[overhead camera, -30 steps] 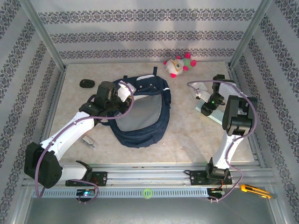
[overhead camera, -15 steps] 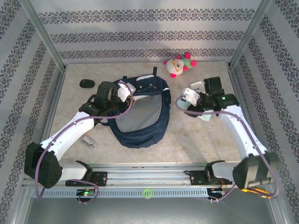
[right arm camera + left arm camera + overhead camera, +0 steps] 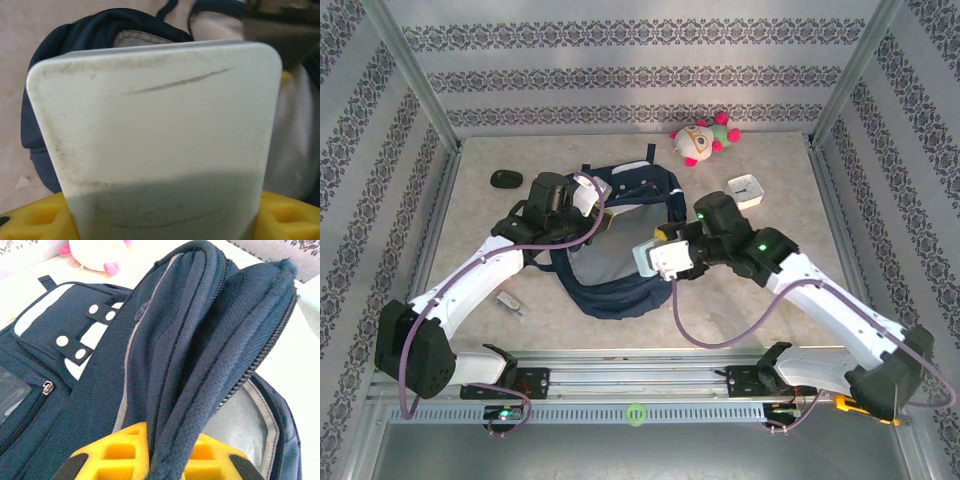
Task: Pack books, pencil case, and school supplies into a backpack
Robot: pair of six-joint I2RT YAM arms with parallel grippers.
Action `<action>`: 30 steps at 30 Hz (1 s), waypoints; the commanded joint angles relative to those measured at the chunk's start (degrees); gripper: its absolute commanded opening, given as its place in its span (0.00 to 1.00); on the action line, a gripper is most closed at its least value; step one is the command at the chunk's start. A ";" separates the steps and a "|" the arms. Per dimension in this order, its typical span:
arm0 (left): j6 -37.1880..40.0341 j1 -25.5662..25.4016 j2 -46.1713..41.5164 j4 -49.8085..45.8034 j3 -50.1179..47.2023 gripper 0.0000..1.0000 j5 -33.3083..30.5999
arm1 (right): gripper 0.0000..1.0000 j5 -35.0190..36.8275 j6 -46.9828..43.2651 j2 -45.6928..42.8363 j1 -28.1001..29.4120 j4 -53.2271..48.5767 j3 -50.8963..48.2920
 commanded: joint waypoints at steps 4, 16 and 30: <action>-3.96 0.51 -1.32 5.00 3.67 0.00 6.18 | 0.46 3.75 -10.84 8.43 4.94 4.17 3.86; -5.19 0.51 -1.97 6.29 3.94 0.00 9.60 | 0.52 5.43 -9.44 28.04 2.86 5.81 13.45; -5.14 0.43 -2.54 6.40 3.70 0.00 8.81 | 0.85 6.29 14.28 22.10 3.78 6.63 9.91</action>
